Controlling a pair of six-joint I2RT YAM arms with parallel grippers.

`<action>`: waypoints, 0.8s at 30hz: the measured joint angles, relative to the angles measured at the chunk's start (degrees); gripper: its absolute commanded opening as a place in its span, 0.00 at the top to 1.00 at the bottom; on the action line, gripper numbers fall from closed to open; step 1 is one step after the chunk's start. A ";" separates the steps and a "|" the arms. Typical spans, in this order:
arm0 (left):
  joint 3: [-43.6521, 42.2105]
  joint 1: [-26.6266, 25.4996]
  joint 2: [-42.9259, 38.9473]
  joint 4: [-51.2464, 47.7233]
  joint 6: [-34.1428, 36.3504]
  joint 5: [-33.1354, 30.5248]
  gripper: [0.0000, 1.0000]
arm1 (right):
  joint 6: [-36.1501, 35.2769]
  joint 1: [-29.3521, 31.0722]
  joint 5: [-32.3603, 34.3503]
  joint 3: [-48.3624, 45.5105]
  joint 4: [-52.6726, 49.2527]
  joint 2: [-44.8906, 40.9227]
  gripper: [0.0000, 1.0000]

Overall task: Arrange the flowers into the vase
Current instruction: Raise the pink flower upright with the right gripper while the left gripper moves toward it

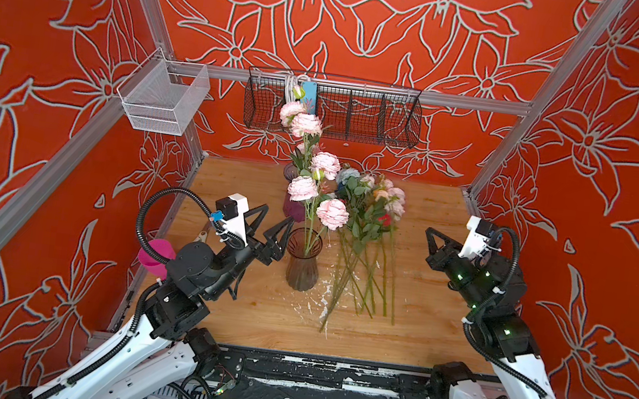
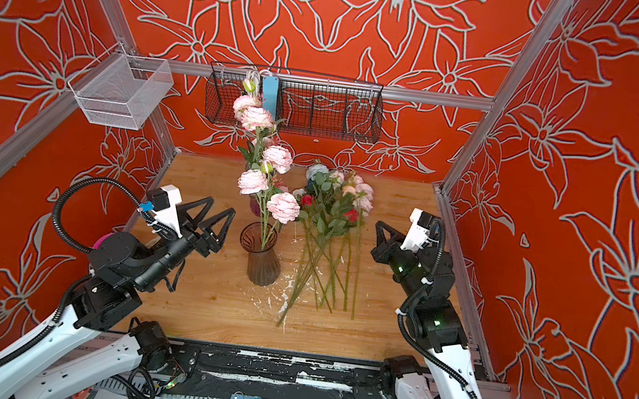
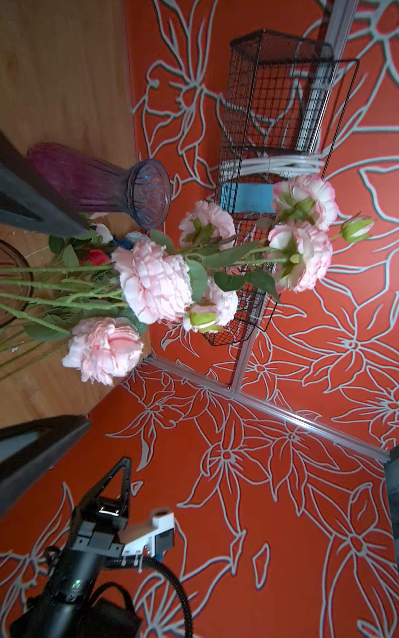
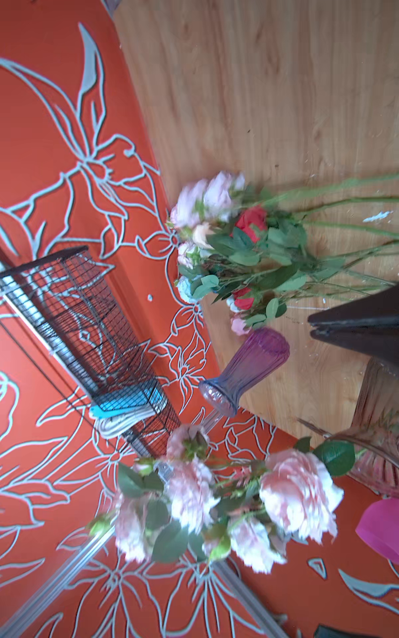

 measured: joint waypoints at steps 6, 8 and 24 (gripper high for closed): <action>0.59 0.00 0.96 -0.13 -0.09 2.12 0.19 | -1.29 0.04 6.67 2.25 -9.94 8.90 0.58; 0.68 0.00 1.05 -0.13 -0.31 2.54 0.19 | -2.10 0.04 8.33 3.23 -12.76 15.87 0.54; 1.92 0.00 6.60 -1.01 -3.74 7.54 0.19 | -2.51 -2.75 20.59 7.02 -20.41 49.62 0.32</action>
